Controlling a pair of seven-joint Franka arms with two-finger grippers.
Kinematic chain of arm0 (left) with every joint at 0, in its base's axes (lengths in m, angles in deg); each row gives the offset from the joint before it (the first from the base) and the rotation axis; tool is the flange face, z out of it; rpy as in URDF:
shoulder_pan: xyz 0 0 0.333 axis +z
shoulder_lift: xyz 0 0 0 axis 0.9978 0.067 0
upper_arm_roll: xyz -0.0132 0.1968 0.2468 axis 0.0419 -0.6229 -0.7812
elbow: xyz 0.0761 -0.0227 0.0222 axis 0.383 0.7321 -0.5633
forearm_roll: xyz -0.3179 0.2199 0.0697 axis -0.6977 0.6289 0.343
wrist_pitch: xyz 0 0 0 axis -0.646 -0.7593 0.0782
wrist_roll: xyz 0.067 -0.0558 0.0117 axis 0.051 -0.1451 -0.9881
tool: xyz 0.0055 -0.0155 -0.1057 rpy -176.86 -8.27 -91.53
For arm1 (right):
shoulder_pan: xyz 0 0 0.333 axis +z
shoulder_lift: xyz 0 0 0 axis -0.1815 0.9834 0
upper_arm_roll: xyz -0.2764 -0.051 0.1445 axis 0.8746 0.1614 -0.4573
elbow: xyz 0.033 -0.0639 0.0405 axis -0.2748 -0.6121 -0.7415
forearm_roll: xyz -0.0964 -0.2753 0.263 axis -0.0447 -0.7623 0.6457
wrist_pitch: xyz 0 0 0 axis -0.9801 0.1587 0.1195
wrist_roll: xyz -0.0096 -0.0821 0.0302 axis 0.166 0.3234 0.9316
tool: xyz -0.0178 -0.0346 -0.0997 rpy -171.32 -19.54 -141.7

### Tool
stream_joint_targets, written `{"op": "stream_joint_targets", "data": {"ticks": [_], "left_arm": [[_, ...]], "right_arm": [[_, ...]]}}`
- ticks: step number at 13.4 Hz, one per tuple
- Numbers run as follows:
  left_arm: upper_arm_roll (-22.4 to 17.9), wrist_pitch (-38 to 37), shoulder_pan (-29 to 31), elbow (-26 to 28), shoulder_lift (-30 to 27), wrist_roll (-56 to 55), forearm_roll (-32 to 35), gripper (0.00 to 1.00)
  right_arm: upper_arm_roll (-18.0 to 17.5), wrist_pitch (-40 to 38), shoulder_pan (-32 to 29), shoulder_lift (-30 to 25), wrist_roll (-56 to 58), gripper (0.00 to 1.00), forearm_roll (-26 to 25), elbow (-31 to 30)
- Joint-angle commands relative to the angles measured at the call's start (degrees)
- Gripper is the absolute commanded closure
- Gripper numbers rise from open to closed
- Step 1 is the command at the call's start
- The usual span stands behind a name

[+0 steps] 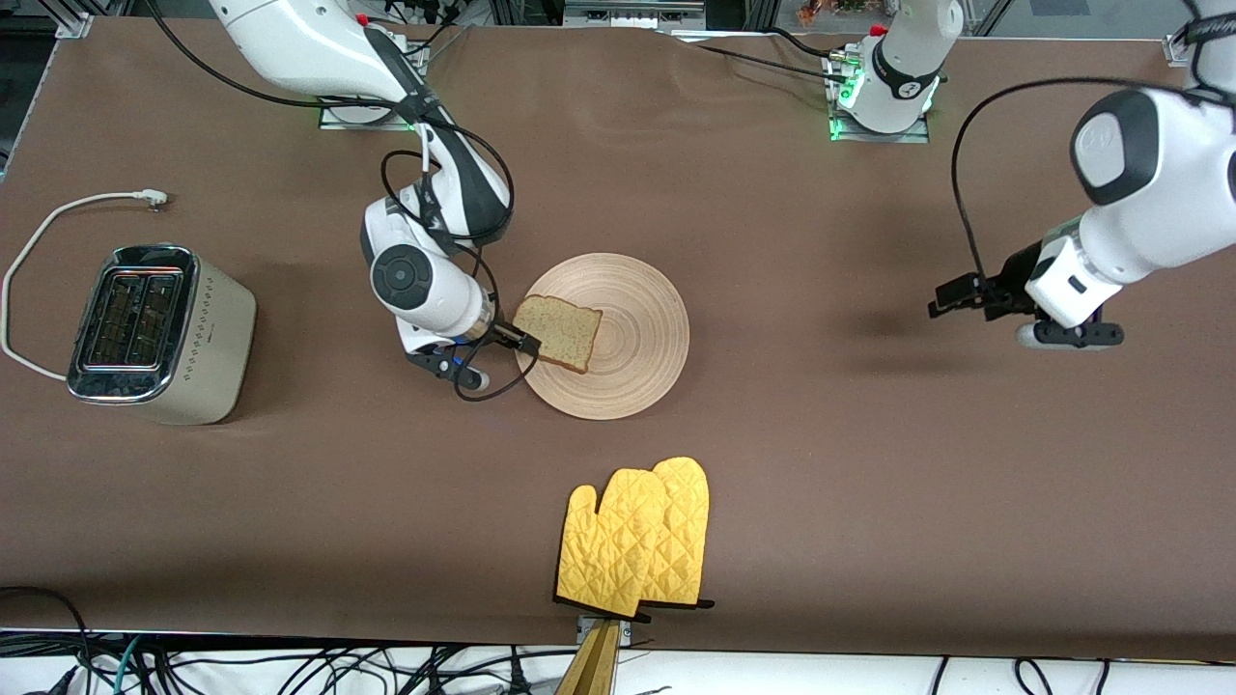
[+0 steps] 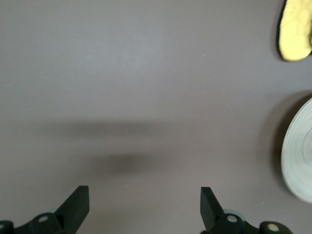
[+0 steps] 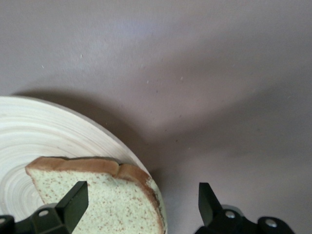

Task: Move plate and put bread in toaster
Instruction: 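Grasp the bread slice with the right gripper while the left gripper withdraws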

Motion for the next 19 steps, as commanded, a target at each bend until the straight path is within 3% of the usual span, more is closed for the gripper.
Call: {"op": "stream_joint_targets", "data": {"ticks": [1, 4, 11, 13, 15, 17, 19], "left_arm": [[0.5, -11.6, 0.3, -7.9, -1.1, -5.6, 9.7, 0.0], [0.5, -19.4, 0.1, -14.7, -0.9, -5.5, 17.6, 0.0], [0.1, -19.5, 0.1, -15.1, -0.5, -6.0, 13.8, 0.0], [0.0, -19.4, 0.0, -15.0, -0.4, -5.9, 13.2, 0.0], [0.0, -19.4, 0.0, -14.7, -0.3, -5.9, 13.2, 0.0], [0.0, -19.4, 0.0, -14.7, -0.3, -5.9, 13.2, 0.0], [0.0, -19.4, 0.0, -14.7, -0.2, -5.9, 13.2, 0.0]], "right_arm": [[-0.9, 0.6, -0.2, 0.2, -0.9, 0.0, 0.8, -0.7], [-2.0, 0.2, -0.2, 0.9, -0.9, 0.0, 0.8, -0.7], [-2.2, -2.9, 0.8, 0.5, -0.8, 0.03, 0.7, -0.5], [-2.2, -3.0, 0.7, 0.5, -0.1, 0.57, 0.7, -0.3], [-2.2, -4.2, 0.7, 0.6, 0.2, 0.82, 0.6, 0.0], [-2.2, -4.5, 0.8, 0.5, 0.3, 0.97, 0.5, 0.0], [-2.2, -4.5, 1.5, 0.4, -0.2, 1.0, 0.2, 0.6]]}}
